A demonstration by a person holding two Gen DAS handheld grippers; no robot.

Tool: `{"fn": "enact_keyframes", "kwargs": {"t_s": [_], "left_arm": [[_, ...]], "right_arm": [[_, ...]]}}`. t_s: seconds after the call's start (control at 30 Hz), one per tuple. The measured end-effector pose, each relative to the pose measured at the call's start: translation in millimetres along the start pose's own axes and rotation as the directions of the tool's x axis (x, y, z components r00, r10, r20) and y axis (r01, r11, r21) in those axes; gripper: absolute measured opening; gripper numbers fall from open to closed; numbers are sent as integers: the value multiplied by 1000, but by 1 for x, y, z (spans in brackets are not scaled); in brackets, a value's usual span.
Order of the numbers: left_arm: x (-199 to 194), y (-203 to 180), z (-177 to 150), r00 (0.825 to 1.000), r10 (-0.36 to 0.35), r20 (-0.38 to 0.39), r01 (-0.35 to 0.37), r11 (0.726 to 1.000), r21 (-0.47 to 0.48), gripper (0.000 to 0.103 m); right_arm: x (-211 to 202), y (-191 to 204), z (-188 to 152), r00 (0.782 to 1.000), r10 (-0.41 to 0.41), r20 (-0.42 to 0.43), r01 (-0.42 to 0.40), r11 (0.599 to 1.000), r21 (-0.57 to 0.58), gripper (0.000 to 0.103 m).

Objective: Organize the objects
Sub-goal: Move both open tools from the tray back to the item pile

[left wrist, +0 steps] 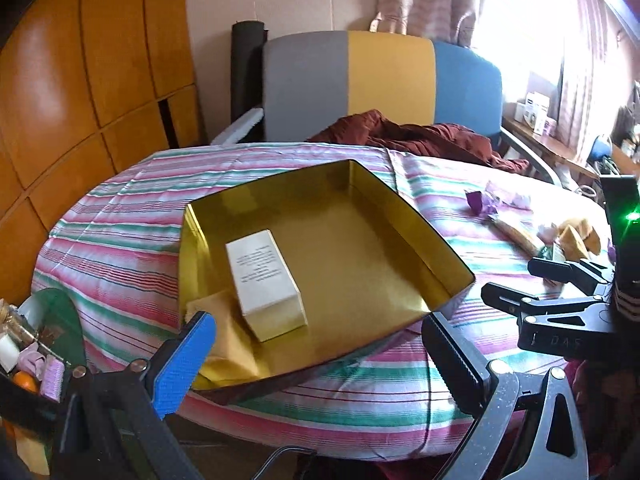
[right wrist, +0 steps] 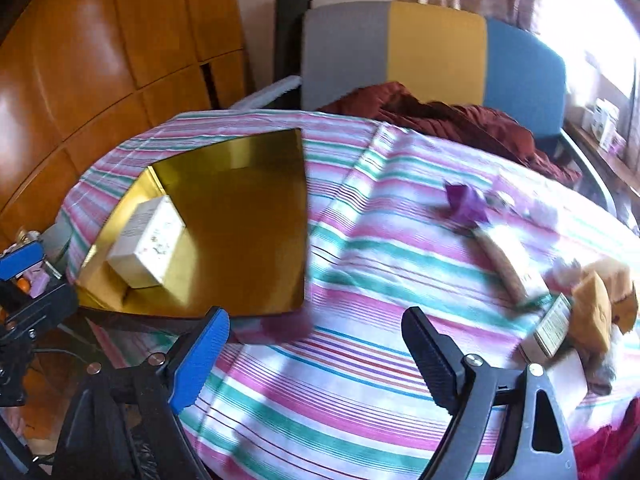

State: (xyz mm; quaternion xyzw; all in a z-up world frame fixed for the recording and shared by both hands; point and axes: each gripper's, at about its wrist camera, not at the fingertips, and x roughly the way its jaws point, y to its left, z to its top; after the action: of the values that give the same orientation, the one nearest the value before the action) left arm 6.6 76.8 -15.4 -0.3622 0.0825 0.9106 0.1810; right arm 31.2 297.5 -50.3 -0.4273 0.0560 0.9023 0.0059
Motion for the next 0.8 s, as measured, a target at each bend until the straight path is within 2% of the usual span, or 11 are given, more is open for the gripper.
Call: {"fn": "enact_keyframes", "kwargs": {"t_s": [0.27, 0.47, 0.67, 0.8], "left_arm": [[6, -4, -2, 999, -35, -27, 35, 999, -3, 103], [10, -7, -1, 998, -54, -41, 54, 999, -7, 103], [14, -12, -1, 996, -71, -51, 71, 997, 1, 103], [15, -17, 1, 995, -86, -55, 87, 996, 14, 103]], "right_arm": [[3, -31, -23, 996, -57, -65, 60, 997, 42, 90], [-5, -68, -37, 990, -97, -103, 109, 987, 114, 90], [-30, -113, -40, 982, -152, -113, 173, 963, 208, 90], [-55, -153, -33, 973, -209, -94, 228, 931, 286, 90]]}}
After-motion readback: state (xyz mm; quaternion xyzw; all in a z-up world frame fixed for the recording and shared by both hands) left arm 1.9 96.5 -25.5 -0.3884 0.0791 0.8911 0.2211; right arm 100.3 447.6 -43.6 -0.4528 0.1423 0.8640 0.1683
